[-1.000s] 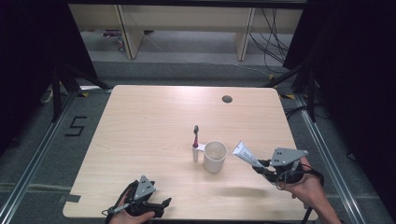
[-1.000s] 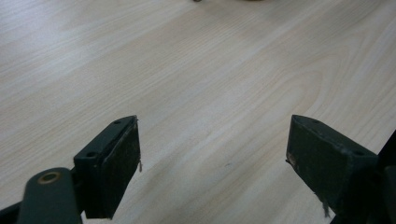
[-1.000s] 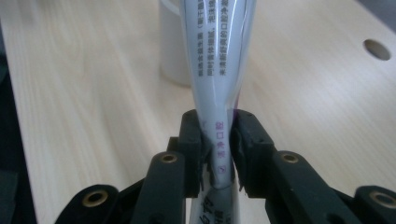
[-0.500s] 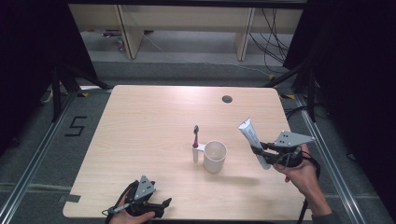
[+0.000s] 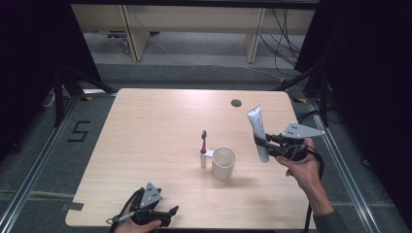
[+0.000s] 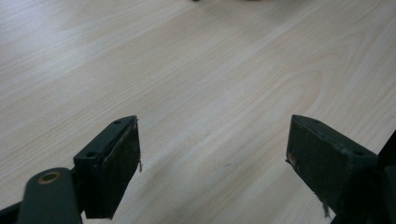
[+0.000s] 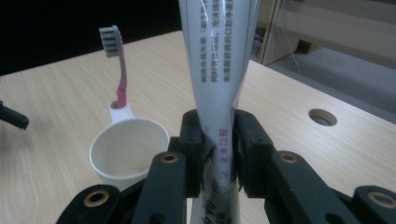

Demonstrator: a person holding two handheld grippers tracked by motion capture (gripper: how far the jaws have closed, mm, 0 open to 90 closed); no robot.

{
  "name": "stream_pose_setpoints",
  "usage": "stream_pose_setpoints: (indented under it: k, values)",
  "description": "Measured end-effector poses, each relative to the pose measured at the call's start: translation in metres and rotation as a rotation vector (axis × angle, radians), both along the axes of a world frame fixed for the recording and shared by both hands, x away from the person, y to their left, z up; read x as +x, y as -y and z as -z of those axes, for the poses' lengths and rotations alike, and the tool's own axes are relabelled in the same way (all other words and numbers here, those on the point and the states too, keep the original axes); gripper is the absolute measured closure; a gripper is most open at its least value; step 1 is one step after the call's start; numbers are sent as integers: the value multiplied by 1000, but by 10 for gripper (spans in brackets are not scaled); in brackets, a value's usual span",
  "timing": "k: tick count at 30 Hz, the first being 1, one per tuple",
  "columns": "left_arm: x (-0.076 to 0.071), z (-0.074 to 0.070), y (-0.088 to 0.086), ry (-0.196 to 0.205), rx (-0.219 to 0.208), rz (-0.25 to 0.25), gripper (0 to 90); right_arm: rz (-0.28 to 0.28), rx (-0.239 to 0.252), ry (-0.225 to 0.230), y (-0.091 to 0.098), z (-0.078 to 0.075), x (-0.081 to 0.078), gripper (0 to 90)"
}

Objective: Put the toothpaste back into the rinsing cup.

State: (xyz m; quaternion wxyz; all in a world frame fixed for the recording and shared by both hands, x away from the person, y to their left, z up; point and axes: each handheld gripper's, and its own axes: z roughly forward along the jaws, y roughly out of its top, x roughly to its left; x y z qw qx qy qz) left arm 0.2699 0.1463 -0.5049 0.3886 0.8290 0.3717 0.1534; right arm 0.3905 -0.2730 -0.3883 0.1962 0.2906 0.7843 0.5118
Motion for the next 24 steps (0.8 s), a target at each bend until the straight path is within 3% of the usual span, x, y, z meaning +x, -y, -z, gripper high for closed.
stream_pose_setpoints:
  k: [1, 6, 7, 8, 9, 14, 15, 21, 23, 24]
  values:
    - [0, 0, 0, 2, -9, -3, 171, 1, 11, 27, -3, 0, 2, 748]
    - [1, 2, 0, 2, 1, -2, 171, -22, 26, 22, -14, -5, 6, 748]
    - [0, 1, 0, 2, -9, -6, 171, -25, 41, 39, -17, -5, 9, 748]
    - [0, 1, 0, 1, -9, -6, 171, -30, 65, 8, -19, -5, 9, 748]
    - [1, 1, 0, 3, 5, -4, 171, -40, 76, 6, -21, -5, 10, 748]
    - [1, 2, 0, 0, -9, -9, 171, -50, 103, -3, -33, -4, 13, 748]
    - [1, 2, 0, 4, -1, -5, 171, -58, 106, 15, -35, -4, 15, 748]
    - [0, 1, 0, 0, -7, -5, 171, -74, 115, -16, -45, -3, 16, 748]
    - [0, 1, 0, 0, -11, -11, 171, -79, 117, 8, -47, -2, 19, 748]
    - [0, 1, 0, -1, -8, -8, 171, -62, 131, -19, -49, -1, 19, 748]
